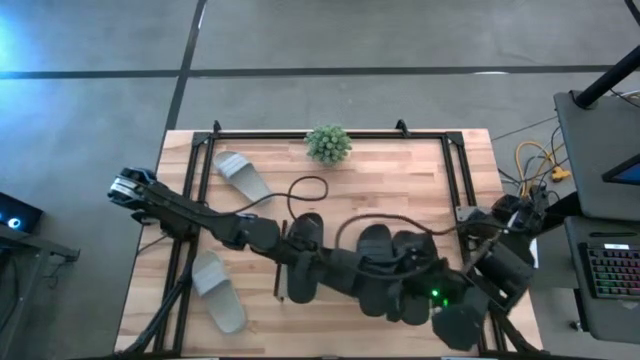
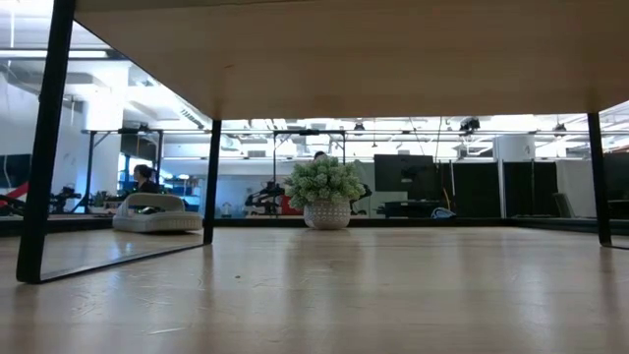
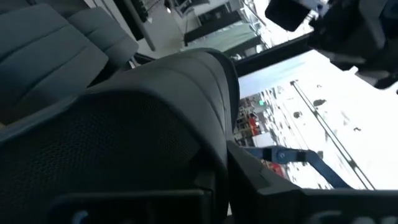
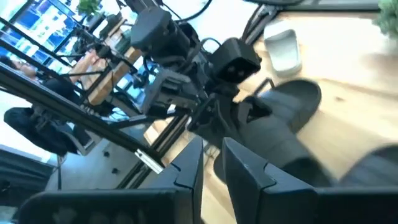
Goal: Pick and place slides into the shelf
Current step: Put the black slipper on the shelf
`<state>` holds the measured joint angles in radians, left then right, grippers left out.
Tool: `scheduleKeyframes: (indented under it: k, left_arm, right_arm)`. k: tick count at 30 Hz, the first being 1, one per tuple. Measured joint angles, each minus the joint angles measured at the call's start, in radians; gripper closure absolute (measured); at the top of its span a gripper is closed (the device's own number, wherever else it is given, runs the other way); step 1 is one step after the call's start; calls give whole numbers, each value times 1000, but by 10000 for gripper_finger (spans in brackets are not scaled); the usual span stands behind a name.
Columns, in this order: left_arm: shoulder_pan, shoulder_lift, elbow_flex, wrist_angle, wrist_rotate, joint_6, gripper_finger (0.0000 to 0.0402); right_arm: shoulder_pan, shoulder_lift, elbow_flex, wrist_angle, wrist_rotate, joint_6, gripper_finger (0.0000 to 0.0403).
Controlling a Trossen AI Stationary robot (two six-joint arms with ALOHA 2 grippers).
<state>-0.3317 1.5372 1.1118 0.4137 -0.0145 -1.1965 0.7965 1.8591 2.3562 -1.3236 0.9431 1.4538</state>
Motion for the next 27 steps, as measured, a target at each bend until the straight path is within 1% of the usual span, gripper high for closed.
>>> scheduleKeyframes:
  k: [4, 7, 11, 16, 21, 25, 27]
  left_arm:
    - [1, 40, 43, -1, -21, 5, 377]
    - [-2, 46, 62, -17, -33, 9, 347]
    - [-3, 32, 69, -82, -52, 27, 302]
    - [-3, 26, 65, -82, -58, 29, 256]
    - [-3, 27, 70, -82, -63, 29, 240]
    - [-3, 20, 71, -81, -63, 26, 239]
    - [-3, 11, 70, -74, -63, 26, 239]
  right_arm:
    - [34, 4, -2, -47, -19, 110, 347]
    - [46, 15, -6, -61, -85, 165, 337]
    - [61, 31, -8, -61, -118, 205, 309]
    - [74, 36, -8, -78, -139, 260, 271]
    - [74, 36, -10, -88, -139, 284, 254]
    - [74, 36, -10, -90, -140, 297, 255]
    - [74, 36, -14, -90, -159, 307, 258]
